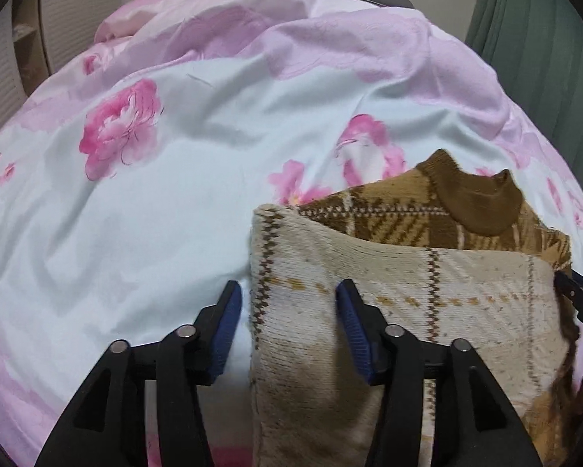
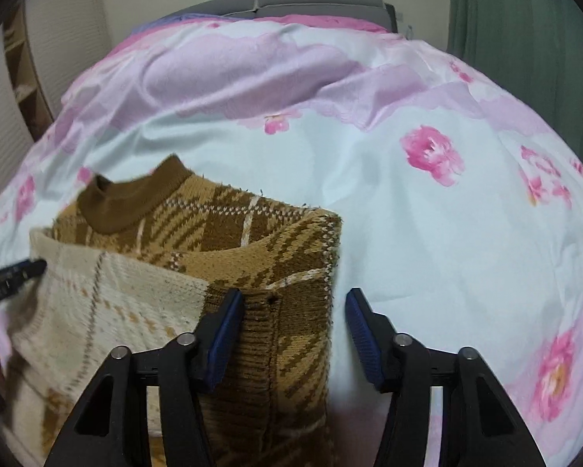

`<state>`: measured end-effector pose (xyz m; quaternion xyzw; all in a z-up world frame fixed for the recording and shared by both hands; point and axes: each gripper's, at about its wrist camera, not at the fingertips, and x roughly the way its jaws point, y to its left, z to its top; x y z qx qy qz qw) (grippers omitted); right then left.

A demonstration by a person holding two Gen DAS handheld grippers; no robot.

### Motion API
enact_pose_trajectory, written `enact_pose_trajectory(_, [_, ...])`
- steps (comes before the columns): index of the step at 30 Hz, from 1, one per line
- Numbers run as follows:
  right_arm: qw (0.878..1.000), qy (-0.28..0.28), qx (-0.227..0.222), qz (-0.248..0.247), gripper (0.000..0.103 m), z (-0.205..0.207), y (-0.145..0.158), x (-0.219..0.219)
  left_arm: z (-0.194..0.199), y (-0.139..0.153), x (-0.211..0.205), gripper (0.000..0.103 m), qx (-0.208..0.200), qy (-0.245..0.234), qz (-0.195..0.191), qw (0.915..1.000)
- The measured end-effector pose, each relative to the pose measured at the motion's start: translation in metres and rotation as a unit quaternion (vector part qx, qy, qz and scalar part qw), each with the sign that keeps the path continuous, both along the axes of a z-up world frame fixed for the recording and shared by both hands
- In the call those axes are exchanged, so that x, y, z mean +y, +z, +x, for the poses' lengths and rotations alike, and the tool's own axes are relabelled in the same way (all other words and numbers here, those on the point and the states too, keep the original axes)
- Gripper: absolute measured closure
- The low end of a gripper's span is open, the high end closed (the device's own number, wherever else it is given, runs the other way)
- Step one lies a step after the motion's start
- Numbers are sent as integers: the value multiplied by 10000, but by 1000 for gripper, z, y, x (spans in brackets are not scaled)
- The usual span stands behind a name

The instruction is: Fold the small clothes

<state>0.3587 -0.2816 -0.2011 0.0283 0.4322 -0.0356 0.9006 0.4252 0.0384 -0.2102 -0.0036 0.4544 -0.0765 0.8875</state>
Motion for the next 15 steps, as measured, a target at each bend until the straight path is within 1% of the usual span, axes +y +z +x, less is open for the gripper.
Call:
enact_pose_trajectory(1, [9999, -59, -1, -111, 60, 0, -3, 2, 0, -2, 0, 46, -56, 0, 43, 10000])
enact_pose_trajectory(3, [9997, -206, -23, -110, 60, 1, -5, -1, -1, -4, 1, 45, -107, -6, 59, 9999])
enact_pose_trajectory(4, [9996, -273, -27, -49, 57, 2, -6, -4, -1, -3, 1, 45, -103, -4, 68, 9999])
enact_pose_trajectory(5, [9994, -336, -35, -4, 51, 1, -5, -7, -3, 0, 1, 45, -104, -5, 116, 9999])
enact_pose_trajectory(6, [9993, -368, -41, 0, 49, 1, -3, -8, -7, 5, -2, 46, -128, -31, 205, 9997])
enact_pose_trajectory(8, [9991, -393, -94, 105, 49, -6, 6, -9, -17, 17, -7, 48, -199, -121, 373, 9990])
enact_pose_trajectory(10, [9989, -351, -309, 34, 48, -22, 25, -6, -35, 31, -12, 48, -327, -233, 525, 9978])
enact_pose_trajectory(11, [9987, -316, -401, -40, 47, -29, 33, -3, -42, 36, -11, 48, -370, -267, 540, 9975])
enact_pose_trajectory(13, [9976, -280, -615, -174, 46, -53, 51, 2, -70, 48, -6, 48, -472, -255, 507, 9973])
enact_pose_trajectory(15, [9968, -247, -740, -169, 45, -81, 62, 8, -101, 58, -3, 48, -539, -164, 449, 9974])
